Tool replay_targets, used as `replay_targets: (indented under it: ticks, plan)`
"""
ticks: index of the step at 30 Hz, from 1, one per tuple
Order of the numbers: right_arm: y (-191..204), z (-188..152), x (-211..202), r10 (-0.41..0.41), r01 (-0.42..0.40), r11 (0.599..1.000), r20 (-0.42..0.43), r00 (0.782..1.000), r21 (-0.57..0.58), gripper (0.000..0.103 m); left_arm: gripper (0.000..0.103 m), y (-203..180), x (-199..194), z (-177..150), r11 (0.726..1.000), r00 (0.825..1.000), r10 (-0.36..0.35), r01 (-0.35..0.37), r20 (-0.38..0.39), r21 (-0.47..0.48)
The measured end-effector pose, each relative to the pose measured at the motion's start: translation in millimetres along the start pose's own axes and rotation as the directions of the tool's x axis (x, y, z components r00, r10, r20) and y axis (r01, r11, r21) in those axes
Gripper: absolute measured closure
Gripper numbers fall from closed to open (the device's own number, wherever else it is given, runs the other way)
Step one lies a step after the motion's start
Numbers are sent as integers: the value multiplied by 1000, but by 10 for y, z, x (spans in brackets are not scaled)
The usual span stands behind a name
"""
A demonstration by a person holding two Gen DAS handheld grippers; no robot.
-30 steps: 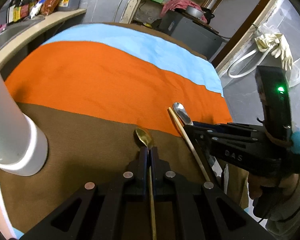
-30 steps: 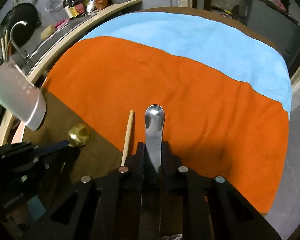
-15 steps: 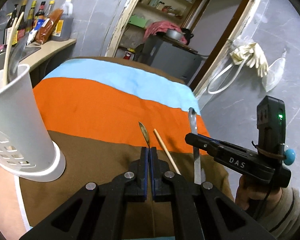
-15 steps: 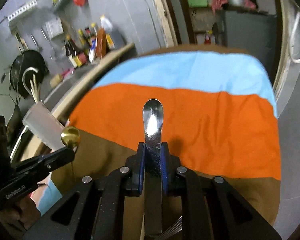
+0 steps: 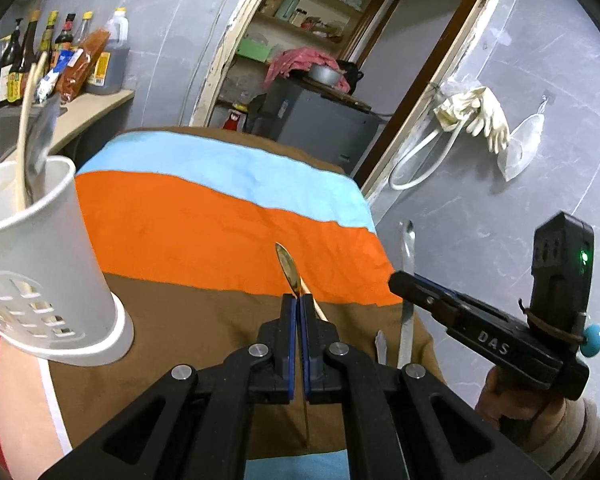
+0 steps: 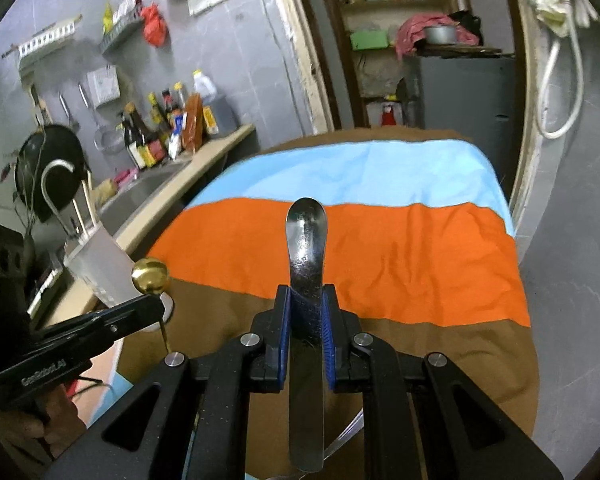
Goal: Organize utensils
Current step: 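Lift and carry the gold spoon with left tool while right tool carries the knife to the holder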
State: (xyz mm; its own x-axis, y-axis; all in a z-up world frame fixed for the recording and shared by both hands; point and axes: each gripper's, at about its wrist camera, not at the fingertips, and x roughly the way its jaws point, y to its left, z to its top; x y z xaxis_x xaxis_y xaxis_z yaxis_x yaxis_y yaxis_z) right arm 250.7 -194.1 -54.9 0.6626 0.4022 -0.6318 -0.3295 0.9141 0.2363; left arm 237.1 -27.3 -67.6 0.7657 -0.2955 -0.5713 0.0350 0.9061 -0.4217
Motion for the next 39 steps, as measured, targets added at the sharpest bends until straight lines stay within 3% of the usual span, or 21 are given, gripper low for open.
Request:
replay_targets:
  ticks: [6,11,20,24,29,35,39]
  plan:
    - [107,-73,-176,-10,9,1000,39,999,27,90,101,22,-190,73,999,999,-20,19,31,29]
    - [351,-30,-451,-24,21,999,122,992,29,90,101,56,-446,176,999,997,-45,43,68,31]
    - [988,352,-602,94,-95,995,276,957,-10,90,101,472,-1058,535,1000,979,-13,18,203,-24]
    - [1371,598,-520,184,-176,983,344,921,-55,90,101,786,-1328,705,997,955,62,-49,291,-53]
    - [1829,801,-381,237,-205,971,396,887,-123,90,101,1195,-1580,913,986,907,165,-138,387,-97]
    - [2254,887,-255,231,-180,972,459,858,-151,90,101,1488,-1705,1042,976,868,218,-187,447,-115]
    - [2421,871,-153,201,-150,978,474,857,-144,90,101,1685,-1666,1081,971,858,234,-184,457,-152]
